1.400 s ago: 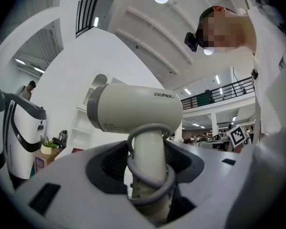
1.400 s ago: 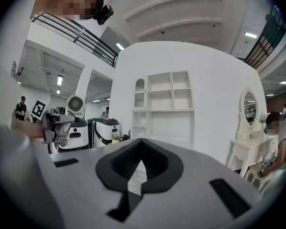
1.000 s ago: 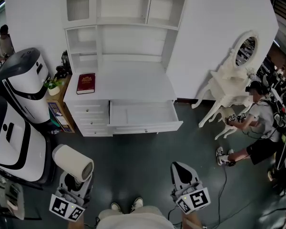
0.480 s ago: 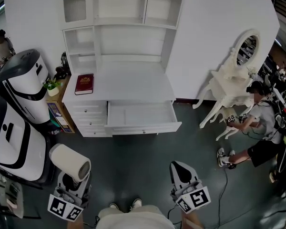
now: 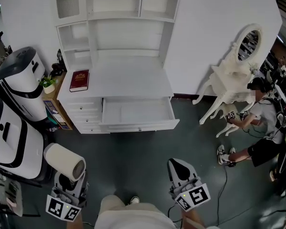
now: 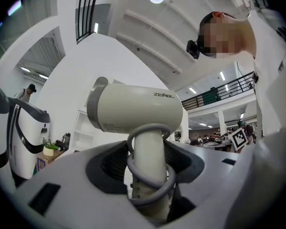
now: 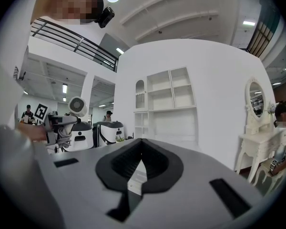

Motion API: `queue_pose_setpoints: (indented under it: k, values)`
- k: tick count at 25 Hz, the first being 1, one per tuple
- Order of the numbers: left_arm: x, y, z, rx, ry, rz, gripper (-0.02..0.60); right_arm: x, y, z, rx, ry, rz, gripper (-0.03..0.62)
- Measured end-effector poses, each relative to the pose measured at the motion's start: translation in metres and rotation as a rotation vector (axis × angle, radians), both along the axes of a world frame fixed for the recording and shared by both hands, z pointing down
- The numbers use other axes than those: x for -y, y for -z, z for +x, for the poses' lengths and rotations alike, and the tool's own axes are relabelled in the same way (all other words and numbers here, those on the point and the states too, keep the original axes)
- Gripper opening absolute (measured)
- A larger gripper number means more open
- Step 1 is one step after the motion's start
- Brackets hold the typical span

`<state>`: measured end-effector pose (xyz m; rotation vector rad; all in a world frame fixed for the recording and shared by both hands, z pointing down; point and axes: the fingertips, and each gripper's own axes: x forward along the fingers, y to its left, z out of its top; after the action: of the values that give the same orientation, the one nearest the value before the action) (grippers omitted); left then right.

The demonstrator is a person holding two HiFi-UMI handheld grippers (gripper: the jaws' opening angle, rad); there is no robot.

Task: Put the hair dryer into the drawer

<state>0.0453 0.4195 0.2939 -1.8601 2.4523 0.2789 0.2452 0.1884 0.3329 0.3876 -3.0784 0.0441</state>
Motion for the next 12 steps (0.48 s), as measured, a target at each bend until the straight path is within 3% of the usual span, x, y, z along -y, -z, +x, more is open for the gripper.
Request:
queue_pose_setpoints:
  k: [5, 12]
  values:
    - [0.020, -0.001, -0.005, 0.010, -0.006, -0.011, 0.230, 0.013, -0.008, -0.011, -0.014, 0.018, -0.016, 0.008]
    - [0.062, -0.013, -0.054, -0.011, -0.034, -0.004, 0.230, 0.044, -0.016, -0.055, -0.037, -0.003, -0.013, 0.008]
